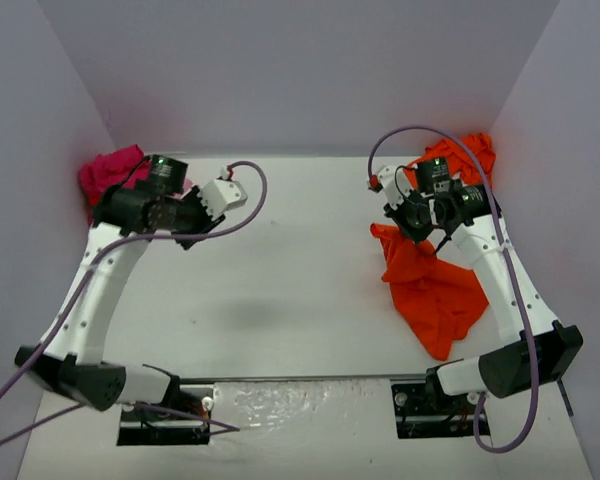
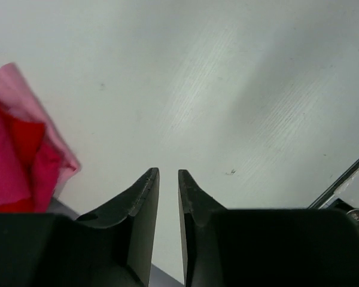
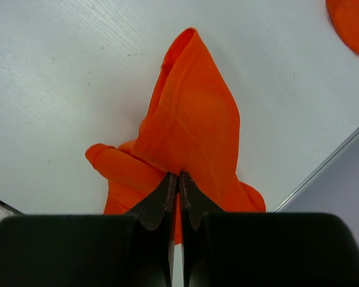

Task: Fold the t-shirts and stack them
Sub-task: Flatten the tshirt out

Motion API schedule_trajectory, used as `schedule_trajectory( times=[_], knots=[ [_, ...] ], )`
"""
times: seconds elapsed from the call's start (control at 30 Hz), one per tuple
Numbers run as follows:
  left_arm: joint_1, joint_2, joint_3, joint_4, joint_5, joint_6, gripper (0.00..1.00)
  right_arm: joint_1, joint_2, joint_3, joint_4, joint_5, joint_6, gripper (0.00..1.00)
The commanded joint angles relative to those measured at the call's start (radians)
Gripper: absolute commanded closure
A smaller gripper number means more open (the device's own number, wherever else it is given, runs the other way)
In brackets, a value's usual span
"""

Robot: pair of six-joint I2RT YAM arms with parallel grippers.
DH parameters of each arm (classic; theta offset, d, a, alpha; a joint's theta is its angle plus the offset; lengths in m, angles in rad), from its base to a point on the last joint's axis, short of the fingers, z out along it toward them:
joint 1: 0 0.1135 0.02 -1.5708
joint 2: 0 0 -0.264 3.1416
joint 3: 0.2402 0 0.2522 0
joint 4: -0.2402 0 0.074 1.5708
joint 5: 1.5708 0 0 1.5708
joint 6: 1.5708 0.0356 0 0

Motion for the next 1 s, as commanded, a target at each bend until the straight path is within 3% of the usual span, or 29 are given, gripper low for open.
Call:
schedule_trajectory(
  times=[0.0, 0.07, 0.17, 0.23, 0.3, 0.37, 0.5, 0.73, 0.87, 0.97],
  knots=[
    [-0.081, 0.066, -0.054, 0.157, 0.088, -0.008, 0.89, 0.017, -0.042, 0.021, 0.106, 0.076, -0.004, 1.00],
    [-0.087, 0.085, -0.079, 0.218, 0.109, -0.011, 0.97, 0.031, -0.016, 0.009, 0.155, 0.072, 0.011, 1.00],
    [-0.065, 0.082, -0.107, 0.289, 0.107, -0.046, 1.00, 0.092, 0.103, 0.035, 0.169, 0.044, 0.005, 1.00],
    [-0.043, 0.058, -0.143, 0.363, 0.078, -0.094, 1.00, 0.223, 0.181, 0.020, 0.227, 0.154, 0.018, 1.00],
    [-0.019, 0.035, -0.170, 0.403, 0.013, -0.122, 1.00, 0.322, 0.289, 0.004, 0.254, 0.378, 0.027, 1.00],
    [0.004, -0.005, -0.202, 0.421, -0.009, -0.141, 1.00, 0.415, 0.353, 0.011, 0.247, 0.448, 0.035, 1.00],
    [0.050, -0.069, -0.235, 0.441, -0.057, -0.174, 1.00, 0.516, 0.356, 0.105, 0.195, 0.343, 0.051, 1.00],
    [0.181, -0.139, -0.257, 0.532, -0.090, -0.267, 0.99, 0.536, 0.262, 0.553, -0.083, -0.051, 0.034, 1.00],
    [0.219, -0.145, -0.263, 0.538, -0.097, -0.267, 0.98, 0.525, 0.162, 0.718, -0.127, -0.061, -0.003, 1.00],
    [0.231, -0.139, -0.254, 0.520, -0.082, -0.260, 0.98, 0.500, 0.080, 0.722, -0.081, 0.000, -0.002, 1.00]
  ],
)
